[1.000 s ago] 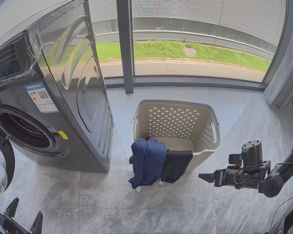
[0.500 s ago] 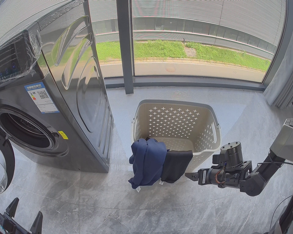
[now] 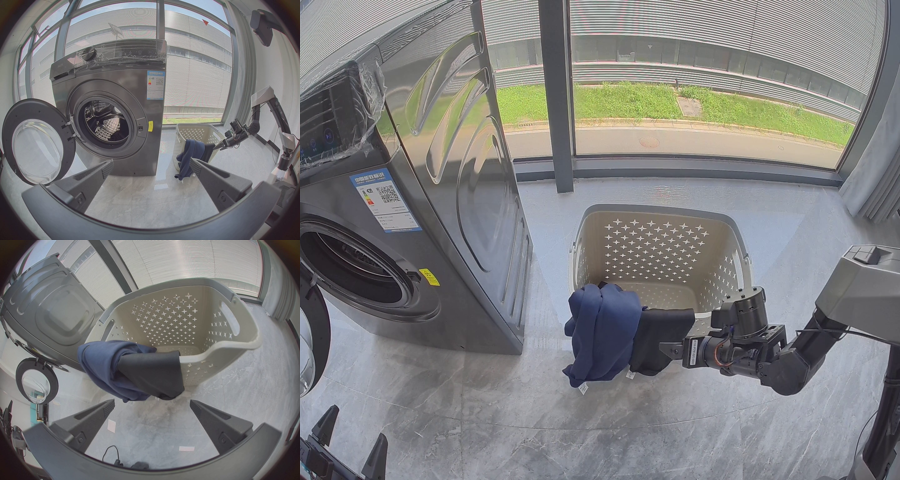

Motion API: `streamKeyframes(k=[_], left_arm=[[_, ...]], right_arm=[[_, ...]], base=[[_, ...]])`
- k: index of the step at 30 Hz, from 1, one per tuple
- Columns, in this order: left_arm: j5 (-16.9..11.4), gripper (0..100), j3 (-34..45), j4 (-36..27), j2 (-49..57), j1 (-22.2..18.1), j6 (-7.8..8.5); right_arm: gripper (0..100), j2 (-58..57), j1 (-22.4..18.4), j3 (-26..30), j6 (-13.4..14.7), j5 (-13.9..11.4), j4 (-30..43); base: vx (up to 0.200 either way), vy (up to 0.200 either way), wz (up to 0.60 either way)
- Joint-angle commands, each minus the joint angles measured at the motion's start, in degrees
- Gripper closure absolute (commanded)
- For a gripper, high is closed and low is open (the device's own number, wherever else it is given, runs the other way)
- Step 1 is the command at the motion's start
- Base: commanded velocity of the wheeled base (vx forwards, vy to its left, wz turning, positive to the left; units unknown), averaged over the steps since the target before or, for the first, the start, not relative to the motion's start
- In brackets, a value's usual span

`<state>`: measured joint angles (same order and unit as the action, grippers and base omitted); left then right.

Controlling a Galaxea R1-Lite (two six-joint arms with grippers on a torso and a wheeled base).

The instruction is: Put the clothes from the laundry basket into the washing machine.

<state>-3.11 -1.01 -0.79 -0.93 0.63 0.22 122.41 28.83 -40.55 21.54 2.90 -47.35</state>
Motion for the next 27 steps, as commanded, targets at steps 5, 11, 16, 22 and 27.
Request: streamKeyframes(k=[5,11,16,22,27], left_arm=[[0.0,0,0.7,0.0,0.5,0.0,-0.04],[0.0,0,0.7,0.0,0.5,0.0,-0.04],[0.0,0,0.7,0.0,0.5,0.0,-0.04],[0.0,0,0.7,0.0,0.5,0.0,-0.04],[0.0,0,0.7,0.0,0.5,0.0,-0.31]], right_arm=[[0,5.5,-0.4,-6.5,-0.2,0.0,0.1],[0,7.8,-0.3,-9.6,-0.2,0.1,0.3],[0,10.2,-0.3,-11.0,0.1,0.9,-0.8],[0,11.6,-0.4,-12.6,-0.1,1.8,-2.7],[0,12.4,-0.4,-13.0,-0.1,1.8,-2.7]], base=[[0.0,0.0,0.0],[0.0,0.0,0.0],[0.0,0.0,0.0],[0.0,0.0,0.0],[0.0,0.0,0.0]])
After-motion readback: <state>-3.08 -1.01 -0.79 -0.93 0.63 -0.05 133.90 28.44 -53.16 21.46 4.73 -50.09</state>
